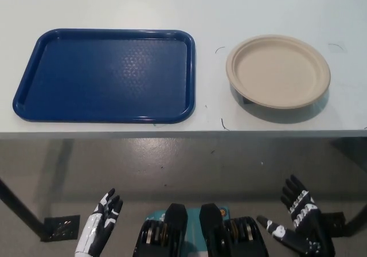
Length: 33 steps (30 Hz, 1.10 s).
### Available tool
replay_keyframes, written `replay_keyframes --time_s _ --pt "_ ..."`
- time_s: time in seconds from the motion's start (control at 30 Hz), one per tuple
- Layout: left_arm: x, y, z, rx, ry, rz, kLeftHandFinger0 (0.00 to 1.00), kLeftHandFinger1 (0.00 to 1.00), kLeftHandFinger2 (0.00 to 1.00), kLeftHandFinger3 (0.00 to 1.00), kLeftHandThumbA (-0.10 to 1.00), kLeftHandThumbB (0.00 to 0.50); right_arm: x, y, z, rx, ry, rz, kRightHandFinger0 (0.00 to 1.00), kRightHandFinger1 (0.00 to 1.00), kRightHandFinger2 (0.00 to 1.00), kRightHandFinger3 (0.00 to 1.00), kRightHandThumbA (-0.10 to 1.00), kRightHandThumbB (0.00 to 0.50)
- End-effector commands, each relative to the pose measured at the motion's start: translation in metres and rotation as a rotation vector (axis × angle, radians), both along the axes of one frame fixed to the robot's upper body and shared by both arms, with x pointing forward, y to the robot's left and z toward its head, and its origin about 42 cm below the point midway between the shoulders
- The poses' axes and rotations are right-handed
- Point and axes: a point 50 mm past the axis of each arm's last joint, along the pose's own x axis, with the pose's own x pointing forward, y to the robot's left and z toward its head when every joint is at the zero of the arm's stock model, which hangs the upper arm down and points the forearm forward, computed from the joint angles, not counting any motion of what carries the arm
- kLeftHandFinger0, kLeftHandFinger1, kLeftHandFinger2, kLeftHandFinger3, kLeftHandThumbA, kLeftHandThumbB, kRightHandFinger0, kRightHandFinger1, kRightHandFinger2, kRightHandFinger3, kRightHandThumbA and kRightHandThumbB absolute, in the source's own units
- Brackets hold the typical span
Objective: Use the right hand to pick up a plate from a leveled surface and place it into a tray on the left side
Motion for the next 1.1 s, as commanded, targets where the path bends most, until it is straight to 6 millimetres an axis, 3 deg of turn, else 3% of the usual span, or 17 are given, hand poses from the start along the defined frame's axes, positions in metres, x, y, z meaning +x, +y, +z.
replay_keyframes --time_s 0.0,0.27,0.4,0.8,1.07 --pt "0.018 0.001 0.025 0.035 -0.185 -0.044 1.00 1.00 1.00 1.00 0.85 0.193 0.044 -0.008 0.137 1.035 -0.195 -0.062 1.00 1.00 1.00 1.00 1.00 0.323" --pt "0.022 0.002 0.028 0.052 -0.185 -0.044 1.00 1.00 1.00 1.00 0.86 0.185 0.069 0.006 0.145 1.108 -0.187 -0.042 1.00 1.00 1.00 1.00 1.00 0.323" --pt "0.020 0.002 0.027 0.060 -0.186 -0.045 1.00 1.00 1.00 1.00 0.88 0.204 0.074 0.010 0.144 1.124 -0.154 -0.058 1.00 1.00 1.00 1.00 1.00 0.319" --pt "0.020 0.003 0.029 0.057 -0.189 -0.044 1.00 1.00 1.00 1.00 0.86 0.191 0.086 0.009 0.112 1.150 -0.050 -0.116 1.00 1.00 1.00 1.00 1.00 0.315" --pt "0.020 0.003 0.029 0.062 -0.186 -0.044 1.00 1.00 1.00 1.00 0.84 0.201 0.087 0.009 0.104 1.165 -0.014 -0.142 1.00 1.00 1.00 1.00 1.00 0.297"
